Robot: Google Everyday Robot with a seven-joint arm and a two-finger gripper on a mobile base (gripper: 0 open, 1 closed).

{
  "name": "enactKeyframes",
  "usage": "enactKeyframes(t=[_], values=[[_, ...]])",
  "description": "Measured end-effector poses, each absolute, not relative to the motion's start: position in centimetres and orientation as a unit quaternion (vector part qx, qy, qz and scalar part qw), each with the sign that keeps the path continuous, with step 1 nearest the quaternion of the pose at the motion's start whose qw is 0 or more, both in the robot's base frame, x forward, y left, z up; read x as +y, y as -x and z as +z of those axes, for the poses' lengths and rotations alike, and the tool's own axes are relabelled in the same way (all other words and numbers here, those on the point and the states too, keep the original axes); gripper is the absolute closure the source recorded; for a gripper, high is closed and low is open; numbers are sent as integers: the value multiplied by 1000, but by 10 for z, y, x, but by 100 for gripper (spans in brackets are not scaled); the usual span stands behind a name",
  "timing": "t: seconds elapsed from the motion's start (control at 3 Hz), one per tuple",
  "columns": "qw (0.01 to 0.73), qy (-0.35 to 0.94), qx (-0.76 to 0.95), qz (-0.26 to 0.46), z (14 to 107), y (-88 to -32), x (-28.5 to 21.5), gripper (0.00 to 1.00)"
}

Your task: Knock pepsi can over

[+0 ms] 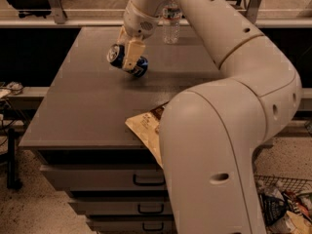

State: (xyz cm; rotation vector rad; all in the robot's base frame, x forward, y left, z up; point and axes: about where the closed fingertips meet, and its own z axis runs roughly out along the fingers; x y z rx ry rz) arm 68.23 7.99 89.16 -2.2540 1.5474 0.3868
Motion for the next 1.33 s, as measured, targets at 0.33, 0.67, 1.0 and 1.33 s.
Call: enactKeyframes(t=[0.33,0.67,1.0,1.33], values=[[180,828,506,163,881,-668,108,36],[179,844,472,184,876,-656,130,12],[186,845,461,198,877,-650,136,0],[194,837,470,205,879,-648,129,0]])
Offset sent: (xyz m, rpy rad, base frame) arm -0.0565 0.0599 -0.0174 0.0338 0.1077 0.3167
